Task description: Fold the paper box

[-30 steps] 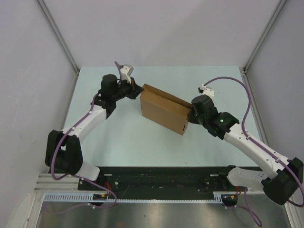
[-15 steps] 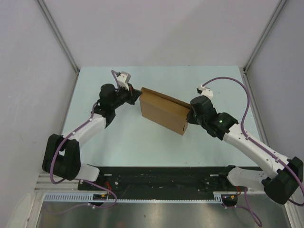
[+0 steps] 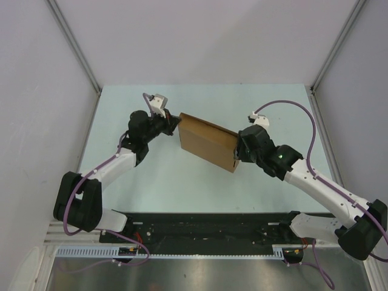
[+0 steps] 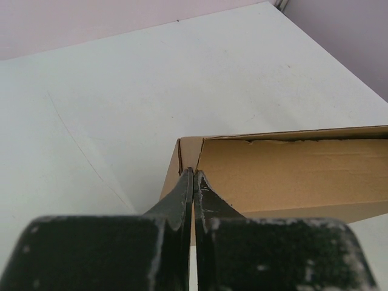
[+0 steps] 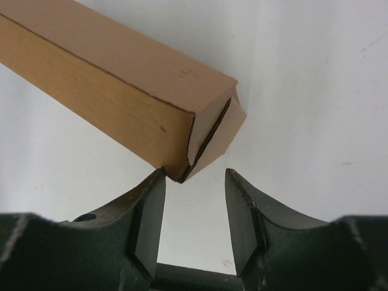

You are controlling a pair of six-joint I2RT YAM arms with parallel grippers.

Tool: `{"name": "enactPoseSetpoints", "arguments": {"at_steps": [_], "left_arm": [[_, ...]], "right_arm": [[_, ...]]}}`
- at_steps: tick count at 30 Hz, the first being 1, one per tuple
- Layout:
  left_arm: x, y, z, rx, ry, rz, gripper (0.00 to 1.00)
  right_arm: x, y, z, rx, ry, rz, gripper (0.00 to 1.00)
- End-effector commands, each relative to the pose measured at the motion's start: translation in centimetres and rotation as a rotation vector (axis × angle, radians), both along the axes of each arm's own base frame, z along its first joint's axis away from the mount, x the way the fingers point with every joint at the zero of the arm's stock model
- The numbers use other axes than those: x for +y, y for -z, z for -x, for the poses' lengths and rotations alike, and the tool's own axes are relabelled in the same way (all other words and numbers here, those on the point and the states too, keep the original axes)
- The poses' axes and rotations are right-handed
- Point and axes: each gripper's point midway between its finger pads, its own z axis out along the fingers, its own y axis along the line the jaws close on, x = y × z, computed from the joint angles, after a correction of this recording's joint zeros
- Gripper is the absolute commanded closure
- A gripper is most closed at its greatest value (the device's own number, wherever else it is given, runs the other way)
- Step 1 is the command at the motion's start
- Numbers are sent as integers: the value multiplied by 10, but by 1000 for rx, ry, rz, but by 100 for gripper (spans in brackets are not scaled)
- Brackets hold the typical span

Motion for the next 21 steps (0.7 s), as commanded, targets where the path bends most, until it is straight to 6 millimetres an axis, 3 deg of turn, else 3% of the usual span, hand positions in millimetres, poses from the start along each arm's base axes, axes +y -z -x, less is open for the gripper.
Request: {"name": "enactPoseSetpoints", "arguments": {"at_steps": [1, 15, 21], "left_arm": [[-2, 30, 13, 81, 7, -56, 100], [-5, 41, 19, 92, 8, -98, 100], [-7, 42, 21, 94, 12, -103, 100]], "right_arm": [[-6, -14, 6, -20, 3, 8, 51], [-15, -49, -6, -140, 45, 23, 54], [-12, -49, -15, -154, 49, 43, 62]]}}
